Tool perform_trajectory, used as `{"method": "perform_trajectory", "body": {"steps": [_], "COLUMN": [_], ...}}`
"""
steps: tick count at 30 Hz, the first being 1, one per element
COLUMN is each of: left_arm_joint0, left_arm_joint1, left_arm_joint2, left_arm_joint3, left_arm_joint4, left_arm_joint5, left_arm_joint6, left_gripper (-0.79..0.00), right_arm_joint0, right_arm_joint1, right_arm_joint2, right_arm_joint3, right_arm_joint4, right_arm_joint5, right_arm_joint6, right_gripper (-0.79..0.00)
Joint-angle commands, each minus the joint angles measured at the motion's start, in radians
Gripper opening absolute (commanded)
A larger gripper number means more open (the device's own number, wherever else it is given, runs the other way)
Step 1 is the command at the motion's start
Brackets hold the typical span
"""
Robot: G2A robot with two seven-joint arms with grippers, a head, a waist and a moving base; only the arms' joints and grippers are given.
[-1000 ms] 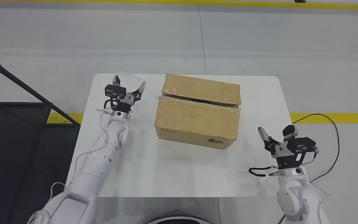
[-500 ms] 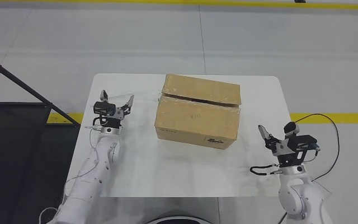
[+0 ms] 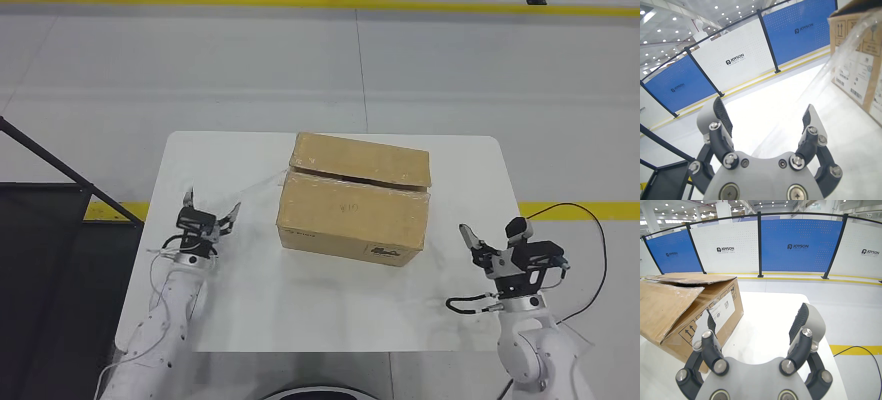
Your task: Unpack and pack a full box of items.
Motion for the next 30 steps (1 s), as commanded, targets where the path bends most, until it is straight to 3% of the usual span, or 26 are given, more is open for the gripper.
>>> {"method": "perform_trajectory", "body": {"steps": [1, 7, 10, 12, 18, 23, 26, 30], "left_arm_joint0": [0.008, 0.041, 0.070, 0.096, 0.192, 0.269, 0.301, 0.325], "left_arm_joint1": [0.001, 0.003, 0.008, 0.013, 0.035, 0.049, 0.056, 0.062], "left_arm_joint2": [0.000, -0.010, -0.026, -0.043, -0.126, -0.202, -0.244, -0.293], "left_arm_joint3": [-0.005, -0.042, -0.083, -0.117, -0.239, -0.332, -0.368, -0.384], "left_arm_joint4": [0.012, 0.016, 0.006, 0.000, -0.057, -0.166, -0.238, -0.345], "left_arm_joint5": [-0.004, -0.022, -0.074, -0.127, -0.326, -0.495, -0.581, -0.674], "left_arm_joint6": [-0.011, -0.018, -0.027, -0.043, -0.062, -0.028, 0.000, 0.021], "left_gripper": [0.000, 0.000, 0.000, 0.000, 0.000, 0.000, 0.000, 0.000], "right_arm_joint0": [-0.002, -0.004, -0.003, 0.000, 0.021, 0.060, 0.092, 0.092], "right_arm_joint1": [0.000, 0.000, 0.001, 0.003, 0.020, 0.033, 0.040, 0.040], "right_arm_joint2": [0.002, 0.006, 0.008, 0.013, 0.074, 0.126, 0.146, 0.146], "right_arm_joint3": [0.001, 0.003, 0.005, 0.001, -0.003, 0.021, 0.036, 0.036], "right_arm_joint4": [0.001, 0.003, 0.000, -0.008, 0.016, 0.166, 0.270, 0.270], "right_arm_joint5": [-0.002, -0.008, -0.012, -0.029, -0.214, -0.340, -0.351, -0.351], "right_arm_joint6": [-0.004, -0.010, -0.010, 0.000, 0.055, 0.155, 0.281, 0.281], "right_gripper": [0.000, 0.000, 0.000, 0.000, 0.000, 0.000, 0.000, 0.000]}}
